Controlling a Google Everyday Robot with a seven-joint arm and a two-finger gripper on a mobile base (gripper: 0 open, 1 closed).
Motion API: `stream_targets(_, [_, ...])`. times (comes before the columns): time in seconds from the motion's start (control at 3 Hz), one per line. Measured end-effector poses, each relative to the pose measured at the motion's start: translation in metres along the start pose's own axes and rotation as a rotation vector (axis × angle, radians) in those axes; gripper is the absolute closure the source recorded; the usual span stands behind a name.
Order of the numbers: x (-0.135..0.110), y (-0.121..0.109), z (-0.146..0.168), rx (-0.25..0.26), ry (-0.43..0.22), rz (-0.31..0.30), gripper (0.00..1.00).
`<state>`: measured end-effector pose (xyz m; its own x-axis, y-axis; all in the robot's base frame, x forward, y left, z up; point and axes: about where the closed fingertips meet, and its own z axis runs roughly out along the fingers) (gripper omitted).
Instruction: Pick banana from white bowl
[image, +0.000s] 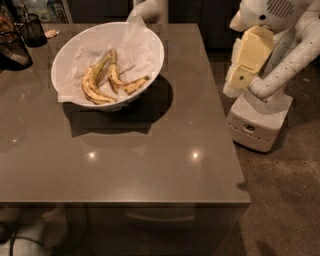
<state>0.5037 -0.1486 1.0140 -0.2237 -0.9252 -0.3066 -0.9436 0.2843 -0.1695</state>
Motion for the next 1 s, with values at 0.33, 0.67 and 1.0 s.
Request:
stream_targets(0.33, [-0.011,-0.005,0.0,0.02,-0.021,-0.013,0.0])
stream_targets(0.67, [-0.039,-0.007,0.003,-0.011,-0.092,0.003,0.0])
stream_targets(1.0, [-0.08,-0.013,0.012,-0.051,-0.106,0.021,0.0])
